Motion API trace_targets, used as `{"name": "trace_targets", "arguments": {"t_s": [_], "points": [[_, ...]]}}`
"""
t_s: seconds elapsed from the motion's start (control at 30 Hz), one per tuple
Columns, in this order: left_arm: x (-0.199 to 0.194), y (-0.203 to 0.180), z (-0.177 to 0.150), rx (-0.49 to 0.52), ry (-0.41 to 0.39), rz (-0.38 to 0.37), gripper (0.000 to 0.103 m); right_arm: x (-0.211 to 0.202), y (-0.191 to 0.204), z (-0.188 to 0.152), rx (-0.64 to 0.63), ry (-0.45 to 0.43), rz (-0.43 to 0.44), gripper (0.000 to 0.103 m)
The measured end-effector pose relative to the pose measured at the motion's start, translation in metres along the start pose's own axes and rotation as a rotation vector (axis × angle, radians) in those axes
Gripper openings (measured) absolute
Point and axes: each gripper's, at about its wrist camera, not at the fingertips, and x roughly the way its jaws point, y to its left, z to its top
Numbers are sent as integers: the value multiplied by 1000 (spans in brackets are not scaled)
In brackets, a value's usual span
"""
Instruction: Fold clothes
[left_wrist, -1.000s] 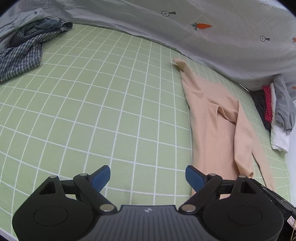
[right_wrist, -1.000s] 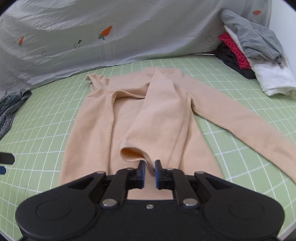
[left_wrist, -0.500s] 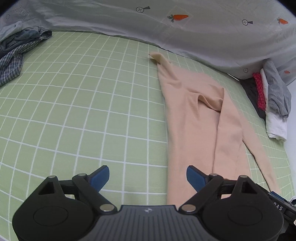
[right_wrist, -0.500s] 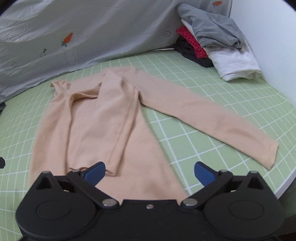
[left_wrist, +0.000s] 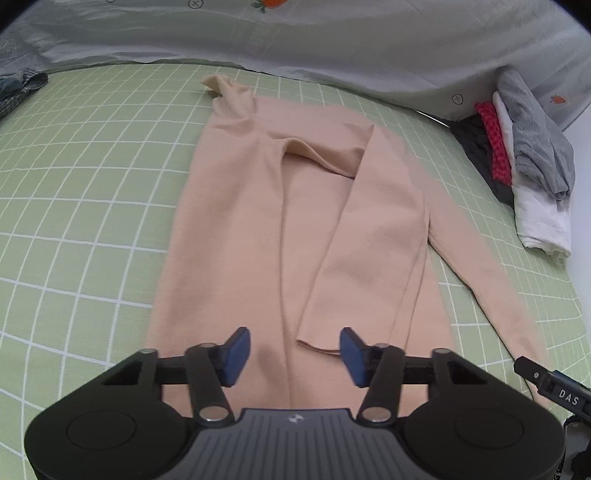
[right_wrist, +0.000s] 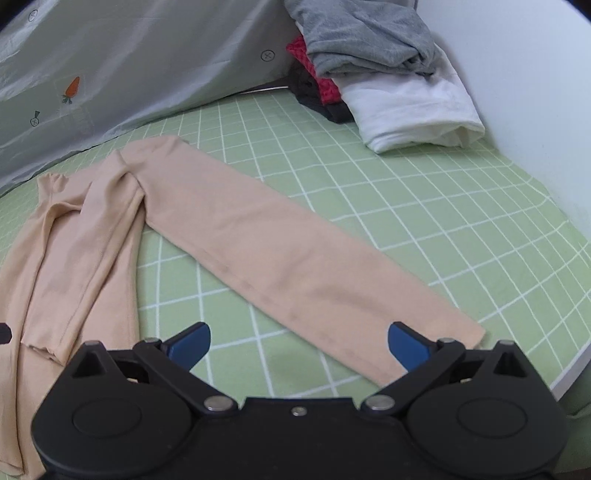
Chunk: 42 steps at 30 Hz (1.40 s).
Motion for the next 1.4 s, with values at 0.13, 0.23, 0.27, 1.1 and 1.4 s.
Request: {"name": "trace_targets", "arguments": {"t_s": [0.13,0.23,0.27,1.1,1.4], "points": [[13,-17,2,28,6,23,23,2,-20,-9,5,26,-6,103],[24,-29,4,50,11,40,23,2,-34,-12,5,30,-18,103],[26,-31,5,59,10,53,25,1,-37,-14,6,29,-21,103],[-60,12,-32,-214,-54,-180,1,13,-23,-18,-16,58,-7,103],[-82,71,-70,-416,-64,-103,1,15,-1,-17,-75,57,-22,103]]}}
